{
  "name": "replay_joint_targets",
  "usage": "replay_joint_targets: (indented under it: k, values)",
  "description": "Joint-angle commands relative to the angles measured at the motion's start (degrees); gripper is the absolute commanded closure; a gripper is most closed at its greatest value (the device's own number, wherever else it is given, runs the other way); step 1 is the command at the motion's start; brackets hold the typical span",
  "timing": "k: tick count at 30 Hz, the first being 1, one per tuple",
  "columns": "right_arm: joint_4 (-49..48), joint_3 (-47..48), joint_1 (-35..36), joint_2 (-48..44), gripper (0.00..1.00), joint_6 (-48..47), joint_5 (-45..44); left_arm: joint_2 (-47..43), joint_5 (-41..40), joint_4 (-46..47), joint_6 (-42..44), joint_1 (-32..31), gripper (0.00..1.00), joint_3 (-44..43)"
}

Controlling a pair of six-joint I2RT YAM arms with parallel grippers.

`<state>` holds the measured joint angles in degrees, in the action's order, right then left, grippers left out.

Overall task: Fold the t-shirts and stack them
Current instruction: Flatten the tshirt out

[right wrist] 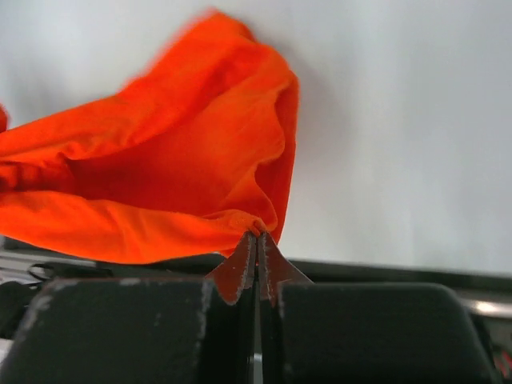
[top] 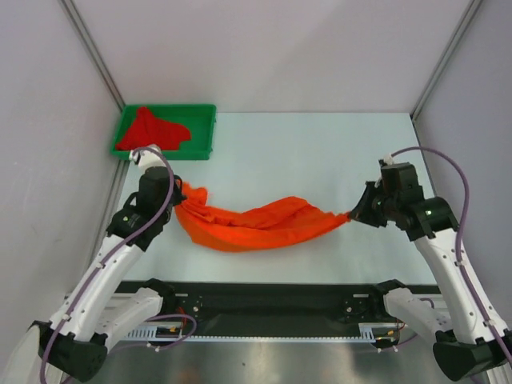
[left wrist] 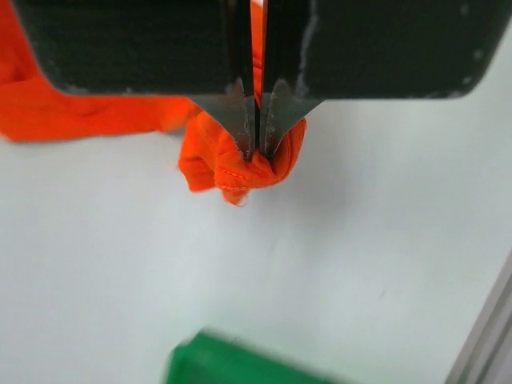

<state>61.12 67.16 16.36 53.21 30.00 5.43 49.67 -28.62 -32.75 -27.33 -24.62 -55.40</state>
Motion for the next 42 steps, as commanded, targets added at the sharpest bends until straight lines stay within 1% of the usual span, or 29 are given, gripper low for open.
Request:
replay_joint_targets:
  k: [1,4,6,8,9,11,12,13,16,17,20,22,24,25,26,27,28,29,30,31,32,33,34,35,36,37,39,40,42]
  values:
    - [2.77,-5.45,-1.76,-0.03,1.00,2.00,1.68,-1.24,3.93,-3.88,-5.80,5.02,1.00,4.33]
    - [3.04,-2.93,-4.40,0.31,1.00,-0.71,1.08,0.07,3.58,-6.18,-4.40,5.46,1.00,3.20]
    - [3.56,-0.37,-8.17,1.89,1.00,-3.01,1.07,1.13,3.48,-6.62,-4.22,5.64,1.00,0.40]
    - [3.91,4.72,-11.68,4.96,1.00,-6.52,2.29,1.83,3.40,-6.45,-3.70,5.64,1.00,-2.25]
    - [3.74,6.91,-15.18,5.93,1.00,-7.49,2.82,2.70,3.48,-5.92,-3.69,5.81,1.00,-5.22]
    - [3.04,13.94,-15.48,9.97,1.00,-8.46,1.09,5.24,4.71,-5.66,-3.87,6.42,1.00,-9.18]
    - [2.95,16.66,-15.66,11.46,1.00,-8.38,0.72,6.48,5.59,-5.57,-4.13,6.60,1.00,-13.90]
    - [2.78,22.78,-15.83,14.26,1.00,-7.94,0.72,7.54,7.77,-5.39,-5.00,6.87,1.00,-16.56]
    - [3.30,32.30,-15.92,17.62,1.00,-8.02,0.99,11.67,11.99,-4.34,-6.59,7.31,1.00,-26.76]
    - [4.52,37.64,-15.92,19.20,1.00,-8.55,0.11,13.42,13.05,-3.99,-6.94,7.39,1.00,-30.96]
    - [5.32,42.26,-15.92,18.43,1.00,-9.26,-0.25,14.40,12.89,-3.90,-6.51,7.40,1.00,-34.95]
    - [4.45,39.65,-15.92,15.80,1.00,-8.91,1.93,13.27,11.84,-3.90,-5.63,7.39,1.00,-33.47]
    - [3.92,30.09,-16.01,9.92,1.00,-7.59,4.40,11.42,8.68,-4.60,-5.97,7.40,0.99,-26.46]
    - [4.00,25.27,-15.92,7.72,1.00,-7.15,7.81,9.06,7.28,-4.95,-6.15,7.40,0.96,-22.95]
    - [4.27,20.61,-15.92,5.44,1.00,-6.63,9.67,7.65,3.35,-5.56,-6.59,7.74,0.86,-19.17]
    - [4.53,9.60,-15.92,-0.24,1.00,-5.31,11.69,6.42,1.83,-6.18,-8.51,8.44,0.78,-11.65]
    - [5.23,4.18,-15.83,-3.00,1.00,-4.61,15.88,4.75,0.68,-6.62,-8.96,9.41,0.55,-8.01]
    - [6.02,-0.75,-15.83,-5.90,1.00,-4.08,18.01,4.30,0.32,-7.84,-9.31,11.59,0.43,-4.93]
    - [6.90,-6.37,-15.75,-8.19,0.93,-3.90,20.73,4.29,0.32,-8.20,-8.62,12.40,0.35,-0.72]
    - [9.51,-14.51,-15.57,-11.08,0.89,-4.68,25.98,4.38,0.84,-7.94,-7.66,12.84,0.29,0.97]
    - [10.93,-17.82,-15.22,-11.89,0.82,-5.30,27.77,5.69,2.07,-8.11,-6.69,13.89,0.10,1.95]
    - [11.73,-19.76,-15.13,-12.60,0.69,-5.82,29.10,6.92,6.52,-8.55,-5.03,14.68,0.04,2.13]
    - [12.09,-21.00,-15.13,-13.21,0.65,-6.70,30.24,8.24,8.21,-9.08,-4.66,15.30,0.00,1.79]
    - [11.92,-20.66,-15.13,-13.05,0.62,-6.97,30.08,9.56,9.88,-9.78,-4.05,16.26,0.00,1.26]
    - [6.78,-18.49,-15.22,-7.91,0.43,-6.88,27.38,14.88,14.86,-9.26,-0.48,16.45,0.06,-0.83]
    - [6.73,-18.46,-15.22,-7.86,0.41,-6.88,27.35,14.93,14.91,-8.74,-0.44,16.45,0.06,-1.38]
    - [-0.36,-17.50,-15.31,-3.49,0.37,-6.88,26.48,17.64,22.35,-6.90,1.66,16.36,0.09,-1.73]
    - [-2.65,-15.84,-15.31,1.76,0.35,-6.71,25.95,18.35,24.90,-4.62,2.19,16.27,0.13,-1.38]
    - [-8.89,-13.82,-15.31,7.14,0.34,-6.27,23.41,21.50,32.35,-3.03,3.07,15.83,0.19,-1.29]
